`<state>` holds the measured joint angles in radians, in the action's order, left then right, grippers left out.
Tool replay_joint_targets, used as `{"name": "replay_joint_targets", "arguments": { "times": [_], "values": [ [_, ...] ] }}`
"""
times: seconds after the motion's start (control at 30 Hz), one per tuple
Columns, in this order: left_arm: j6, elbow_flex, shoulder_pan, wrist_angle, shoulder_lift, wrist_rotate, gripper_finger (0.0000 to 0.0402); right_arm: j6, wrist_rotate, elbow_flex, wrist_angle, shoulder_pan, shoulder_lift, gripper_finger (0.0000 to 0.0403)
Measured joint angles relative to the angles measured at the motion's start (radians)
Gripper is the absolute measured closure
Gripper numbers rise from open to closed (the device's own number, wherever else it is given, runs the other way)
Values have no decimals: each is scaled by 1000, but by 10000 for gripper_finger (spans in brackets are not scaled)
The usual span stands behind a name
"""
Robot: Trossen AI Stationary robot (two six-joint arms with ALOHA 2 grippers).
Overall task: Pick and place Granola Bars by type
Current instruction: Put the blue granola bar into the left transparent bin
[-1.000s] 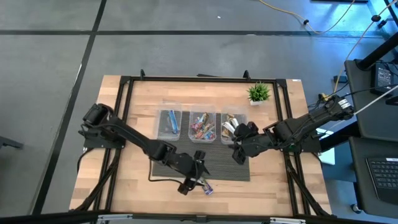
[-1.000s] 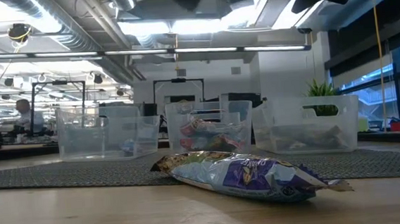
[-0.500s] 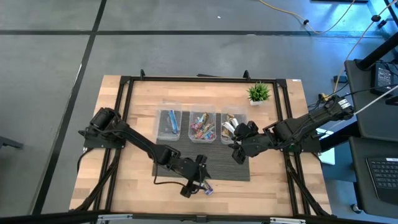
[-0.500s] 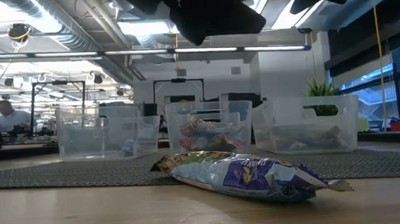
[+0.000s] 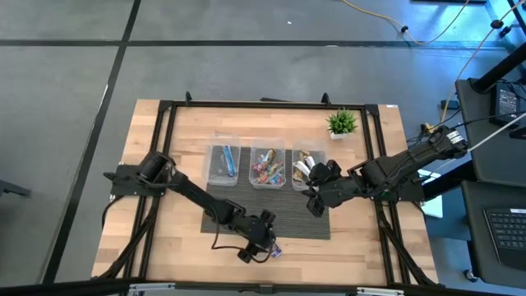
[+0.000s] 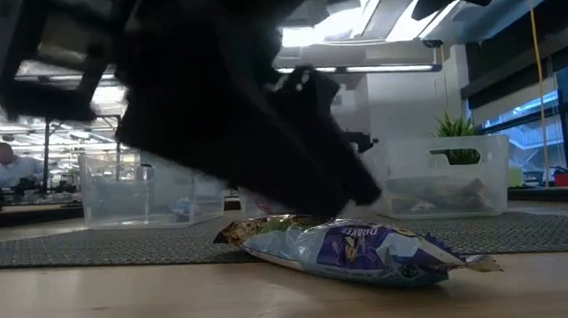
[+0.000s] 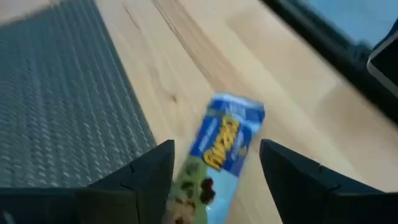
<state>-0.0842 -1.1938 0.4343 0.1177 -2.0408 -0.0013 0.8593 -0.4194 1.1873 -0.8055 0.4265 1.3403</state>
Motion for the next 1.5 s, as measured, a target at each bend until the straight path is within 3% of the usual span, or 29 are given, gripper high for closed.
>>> {"name": "replay_joint_targets", "arguments": {
  "times": [0.47, 0.97, 1.33, 1.5],
  "values": [
    [-6, -2, -7, -8, -52, 2, 179, 0, 0, 0, 0, 0, 0, 240],
    [18, 0, -8, -16, -46, 23, 276, 0, -6, 0, 0, 0, 0, 240],
    [118, 2, -83, -259, 200, 18, 282, 0, -17, 0, 0, 0, 0, 240],
    [217, 1, -156, -562, 356, -36, 286, 0, -61, 0, 1, -1, 0, 240]
  ]
}}
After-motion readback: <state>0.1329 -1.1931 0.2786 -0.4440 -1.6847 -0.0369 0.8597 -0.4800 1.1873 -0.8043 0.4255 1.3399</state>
